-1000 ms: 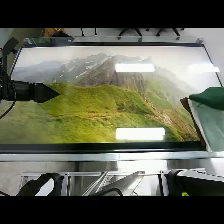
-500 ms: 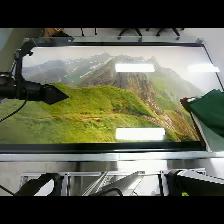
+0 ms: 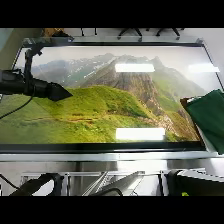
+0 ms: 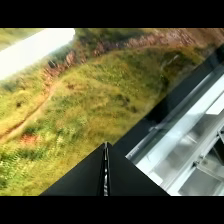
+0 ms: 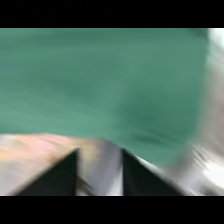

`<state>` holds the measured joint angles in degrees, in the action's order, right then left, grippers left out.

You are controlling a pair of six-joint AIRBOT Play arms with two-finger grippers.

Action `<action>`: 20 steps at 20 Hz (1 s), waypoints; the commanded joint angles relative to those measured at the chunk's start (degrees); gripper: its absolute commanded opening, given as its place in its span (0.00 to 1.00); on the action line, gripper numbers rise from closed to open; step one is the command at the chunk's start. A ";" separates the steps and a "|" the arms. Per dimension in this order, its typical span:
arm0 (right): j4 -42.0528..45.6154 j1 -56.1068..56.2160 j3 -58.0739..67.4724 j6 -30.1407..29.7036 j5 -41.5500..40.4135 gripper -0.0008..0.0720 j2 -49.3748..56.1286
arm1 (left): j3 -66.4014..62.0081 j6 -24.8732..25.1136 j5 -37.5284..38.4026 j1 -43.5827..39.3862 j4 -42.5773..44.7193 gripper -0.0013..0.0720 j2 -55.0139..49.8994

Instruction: Fold the shirts.

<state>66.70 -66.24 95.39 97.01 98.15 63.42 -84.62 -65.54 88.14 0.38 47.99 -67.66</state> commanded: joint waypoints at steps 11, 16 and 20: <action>-3.15 61.90 -14.27 -3.17 -16.41 0.04 -17.11 | 21.64 -4.20 -4.35 -0.33 -0.02 0.04 24.06; 4.09 90.01 -44.41 6.43 -32.59 0.04 -29.33 | 47.12 -5.05 -11.41 -8.04 -0.02 0.04 37.99; 4.00 91.38 -46.47 6.47 -34.16 0.04 -29.83 | 53.81 -6.86 -12.09 -11.41 -0.02 0.04 42.53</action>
<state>69.10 21.02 53.15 101.71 67.79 35.22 -36.97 -71.05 77.49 -8.58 47.97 -29.12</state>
